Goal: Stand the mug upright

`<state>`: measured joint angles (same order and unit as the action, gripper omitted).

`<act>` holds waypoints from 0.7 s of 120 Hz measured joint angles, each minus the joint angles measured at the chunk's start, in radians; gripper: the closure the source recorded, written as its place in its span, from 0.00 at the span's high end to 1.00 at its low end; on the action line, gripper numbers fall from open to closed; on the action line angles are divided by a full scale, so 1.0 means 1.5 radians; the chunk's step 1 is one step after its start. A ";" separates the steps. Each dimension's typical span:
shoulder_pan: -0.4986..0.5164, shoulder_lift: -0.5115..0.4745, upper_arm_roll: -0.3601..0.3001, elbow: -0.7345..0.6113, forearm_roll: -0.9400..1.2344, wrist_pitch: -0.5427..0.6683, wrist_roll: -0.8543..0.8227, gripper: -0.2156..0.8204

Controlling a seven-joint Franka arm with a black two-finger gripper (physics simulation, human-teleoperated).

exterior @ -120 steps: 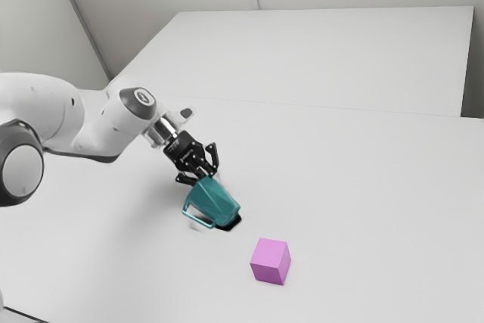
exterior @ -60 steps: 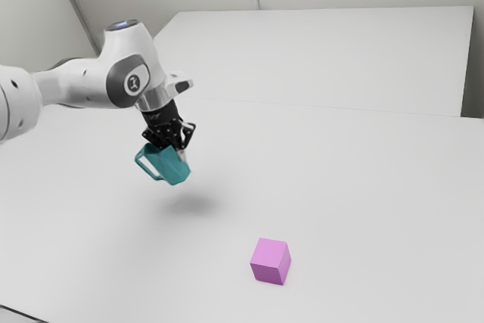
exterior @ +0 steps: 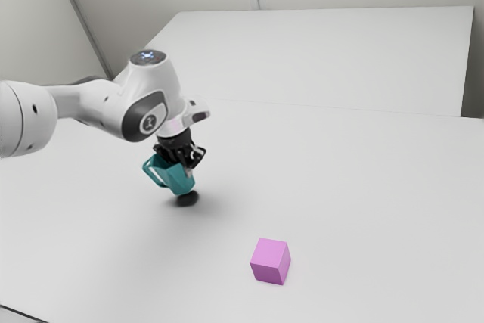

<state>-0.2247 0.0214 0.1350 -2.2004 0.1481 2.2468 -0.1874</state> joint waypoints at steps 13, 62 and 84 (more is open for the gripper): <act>0.003 0.015 0.001 -0.007 0.003 0.011 -0.005 0.04; 0.029 0.039 0.002 -0.016 0.000 0.026 -0.021 0.04; 0.030 0.031 0.002 -0.016 -0.013 0.020 -0.019 0.34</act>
<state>-0.1799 0.0682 0.1381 -2.2241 0.1291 2.2763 -0.2162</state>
